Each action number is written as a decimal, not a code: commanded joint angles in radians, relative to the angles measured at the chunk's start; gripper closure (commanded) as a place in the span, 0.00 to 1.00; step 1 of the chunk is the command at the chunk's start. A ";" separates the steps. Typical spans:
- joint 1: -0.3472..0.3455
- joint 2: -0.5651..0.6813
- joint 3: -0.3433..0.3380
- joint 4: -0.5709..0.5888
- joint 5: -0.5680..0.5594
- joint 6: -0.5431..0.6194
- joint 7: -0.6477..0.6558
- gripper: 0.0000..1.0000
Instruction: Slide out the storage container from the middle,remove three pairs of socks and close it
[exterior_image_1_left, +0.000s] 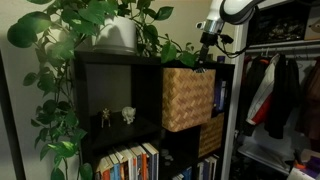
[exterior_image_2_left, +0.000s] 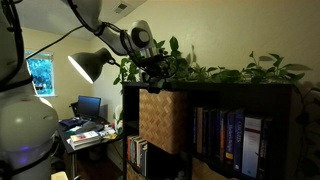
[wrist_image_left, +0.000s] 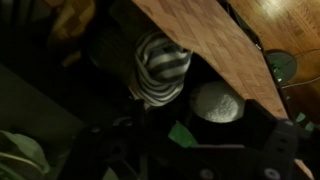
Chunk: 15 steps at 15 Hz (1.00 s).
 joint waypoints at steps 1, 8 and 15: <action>-0.059 0.015 0.026 0.028 -0.087 -0.015 0.204 0.00; -0.078 0.062 0.017 0.027 -0.084 -0.044 0.392 0.00; -0.069 0.083 0.007 0.002 -0.056 0.012 0.368 0.25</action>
